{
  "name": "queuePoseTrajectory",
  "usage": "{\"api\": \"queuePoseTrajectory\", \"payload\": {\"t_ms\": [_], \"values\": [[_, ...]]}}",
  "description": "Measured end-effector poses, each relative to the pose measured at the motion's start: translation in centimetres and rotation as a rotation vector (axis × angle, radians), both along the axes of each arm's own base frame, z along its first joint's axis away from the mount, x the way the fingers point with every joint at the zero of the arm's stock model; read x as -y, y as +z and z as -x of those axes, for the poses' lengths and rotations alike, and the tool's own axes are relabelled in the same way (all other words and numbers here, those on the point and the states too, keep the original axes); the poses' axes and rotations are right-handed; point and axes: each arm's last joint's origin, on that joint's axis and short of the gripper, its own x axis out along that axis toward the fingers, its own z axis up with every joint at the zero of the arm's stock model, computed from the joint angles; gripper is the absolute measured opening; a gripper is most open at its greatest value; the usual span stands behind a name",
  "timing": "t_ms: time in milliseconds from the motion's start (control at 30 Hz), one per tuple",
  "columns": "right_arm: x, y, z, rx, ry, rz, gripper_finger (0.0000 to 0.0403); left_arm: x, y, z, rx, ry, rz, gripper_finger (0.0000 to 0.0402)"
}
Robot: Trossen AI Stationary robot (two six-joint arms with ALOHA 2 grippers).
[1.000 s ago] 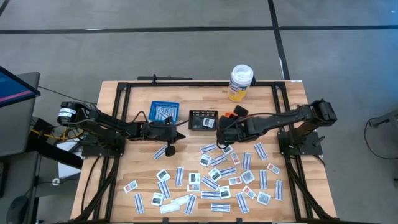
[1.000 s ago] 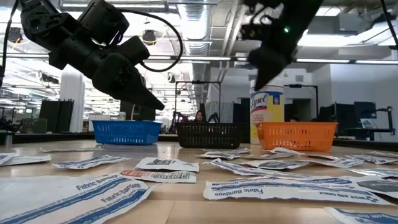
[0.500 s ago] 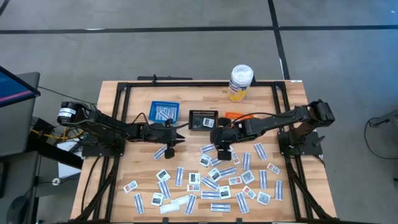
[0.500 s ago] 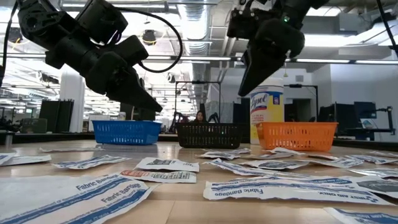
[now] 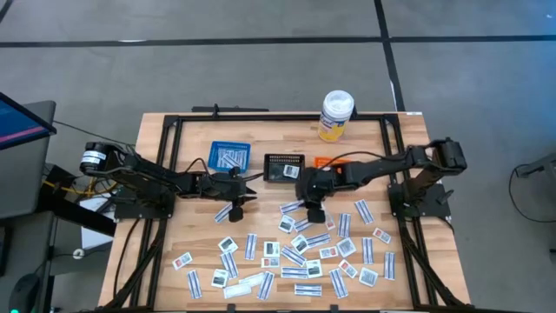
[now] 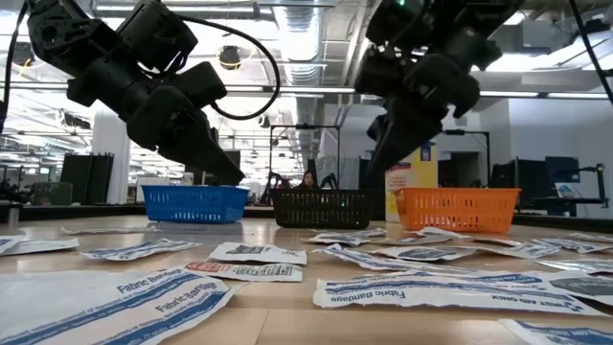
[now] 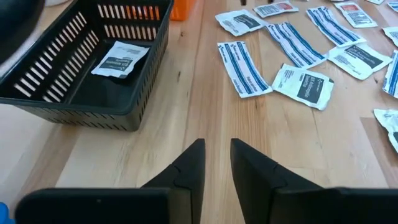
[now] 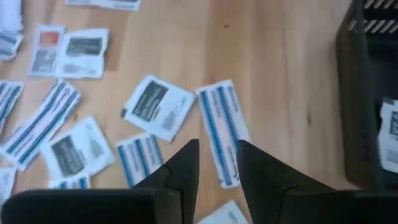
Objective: Pick & Place First Aid Supplies
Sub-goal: Put the bandage into the blue container
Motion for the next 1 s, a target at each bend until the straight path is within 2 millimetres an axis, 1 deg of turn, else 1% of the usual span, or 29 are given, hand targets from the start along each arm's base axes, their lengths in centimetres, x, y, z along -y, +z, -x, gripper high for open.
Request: {"api": "queuePoseTrajectory", "payload": {"t_ms": [100,167,233,300,367,433,533,733,900,1000], "values": [[0.9,-0.5,0.4,-0.055,-0.036,-0.002,0.0101,0.0,0.0,0.0,0.000,0.000,0.000,0.0076],[1.1,-0.9,0.0,-0.060,-0.070,-0.021,0.0101,0.0,0.0,0.0,0.000,0.000,0.000,0.0077],[1.1,-1.4,0.2,-0.088,-0.095,-0.038,0.0101,0.0,0.0,0.0,0.000,0.000,0.000,0.0076],[1.1,-2.0,-0.4,-0.079,-0.097,-0.044,0.0101,0.0,0.0,0.0,0.001,0.000,0.000,0.0076],[1.1,-3.1,-0.2,-0.141,-0.100,-0.044,0.0101,0.0,0.0,0.0,0.003,0.000,0.000,0.0077],[1.2,-3.8,-0.6,-0.166,-0.103,-0.042,0.0101,0.0,0.1,0.0,0.010,0.000,0.001,0.0077],[1.2,-4.4,-1.1,-0.199,-0.109,-0.036,0.0101,0.0,0.2,-0.1,0.022,-0.001,-0.007,0.0076],[1.1,-4.0,-1.5,-0.253,-0.170,0.055,0.0101,0.0,0.3,-0.1,0.031,-0.007,-0.025,0.0077],[0.4,-3.1,-2.0,-0.219,-0.166,0.096,0.0101,0.0,0.3,-0.1,0.031,-0.007,-0.026,0.0076],[0.3,-3.0,-2.3,-0.198,-0.161,0.088,0.0101,0.0,0.3,-0.1,0.032,-0.007,-0.026,0.0076]]}}
